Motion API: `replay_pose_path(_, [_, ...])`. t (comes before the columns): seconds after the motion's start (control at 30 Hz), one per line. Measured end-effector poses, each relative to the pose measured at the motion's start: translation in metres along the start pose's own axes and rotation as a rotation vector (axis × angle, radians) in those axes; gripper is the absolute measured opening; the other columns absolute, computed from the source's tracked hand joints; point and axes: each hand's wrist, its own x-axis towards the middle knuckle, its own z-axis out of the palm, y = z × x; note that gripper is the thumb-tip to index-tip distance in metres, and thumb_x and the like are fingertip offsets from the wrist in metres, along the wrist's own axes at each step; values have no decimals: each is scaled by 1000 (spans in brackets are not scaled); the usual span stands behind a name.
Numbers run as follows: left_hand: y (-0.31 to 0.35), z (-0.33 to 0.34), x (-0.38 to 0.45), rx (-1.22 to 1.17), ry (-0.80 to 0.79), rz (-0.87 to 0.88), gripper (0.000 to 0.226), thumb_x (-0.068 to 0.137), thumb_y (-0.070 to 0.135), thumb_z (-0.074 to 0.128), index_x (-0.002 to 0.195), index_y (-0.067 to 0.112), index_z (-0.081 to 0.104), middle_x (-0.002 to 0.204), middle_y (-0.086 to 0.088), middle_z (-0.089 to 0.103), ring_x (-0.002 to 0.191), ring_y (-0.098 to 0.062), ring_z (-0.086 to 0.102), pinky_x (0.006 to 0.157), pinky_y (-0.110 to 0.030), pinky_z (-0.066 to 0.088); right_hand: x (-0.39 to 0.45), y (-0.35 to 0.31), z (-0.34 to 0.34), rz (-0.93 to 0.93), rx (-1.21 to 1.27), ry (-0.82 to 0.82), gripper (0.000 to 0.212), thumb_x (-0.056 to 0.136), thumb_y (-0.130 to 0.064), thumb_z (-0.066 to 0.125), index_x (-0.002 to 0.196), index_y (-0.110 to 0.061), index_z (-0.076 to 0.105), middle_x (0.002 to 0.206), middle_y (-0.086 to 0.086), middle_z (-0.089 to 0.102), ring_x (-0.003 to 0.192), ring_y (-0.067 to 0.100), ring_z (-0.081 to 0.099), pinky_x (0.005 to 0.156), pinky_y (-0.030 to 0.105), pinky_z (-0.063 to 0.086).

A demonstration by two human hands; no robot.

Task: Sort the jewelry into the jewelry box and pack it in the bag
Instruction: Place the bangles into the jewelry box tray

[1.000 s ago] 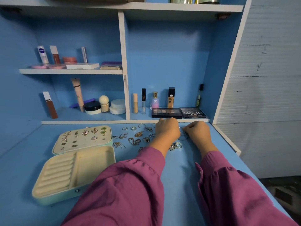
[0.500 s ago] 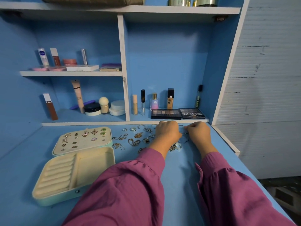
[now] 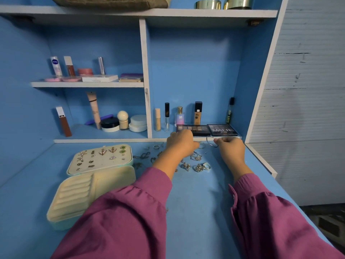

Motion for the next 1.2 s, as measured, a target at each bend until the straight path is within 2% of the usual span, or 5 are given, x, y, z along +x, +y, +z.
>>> replay_pose_path(0.23, [-63, -39, -31, -182, -32, -63, 33, 90, 23, 58, 64, 11, 41, 62, -6, 39, 61, -22, 40, 64, -31, 35, -25, -23, 9, -94, 70, -99, 23, 84, -16, 69, 64, -11, 59, 69, -5, 60, 63, 5, 52, 53, 18, 37])
replay_pose_path(0.47, [-146, -77, -82, -267, 84, -91, 16, 83, 11, 65, 69, 5, 61, 64, -6, 53, 58, -15, 45, 58, -26, 36, -65, -49, 46, -118, 118, -305, 28, 82, -14, 71, 61, -10, 54, 74, 15, 67, 53, 10, 55, 49, 23, 48])
replay_pose_path(0.77, [-204, -83, -121, -415, 149, -97, 29, 77, -4, 70, 57, 16, 63, 51, 9, 57, 46, 3, 46, 51, -11, 40, -126, -85, 110, -215, 40, -522, 22, 80, -19, 75, 64, -9, 64, 50, -5, 54, 40, 3, 45, 41, 15, 37])
replay_pose_path(0.9, [-203, -83, -126, -414, 109, -96, 28, 76, -7, 69, 58, 13, 61, 40, 15, 50, 41, 3, 43, 48, -8, 36, -139, -89, 122, -230, -7, -579, 16, 79, -21, 76, 70, -9, 70, 66, 5, 69, 58, 12, 59, 59, 29, 52])
replay_pose_path(1.2, [-205, -82, -127, -376, 85, -102, 24, 73, -6, 69, 59, 12, 60, 40, 17, 49, 41, 2, 42, 50, -12, 38, -142, -79, 115, -340, -123, -634, 10, 84, -18, 71, 82, -8, 73, 66, -12, 59, 57, 0, 50, 45, 6, 35])
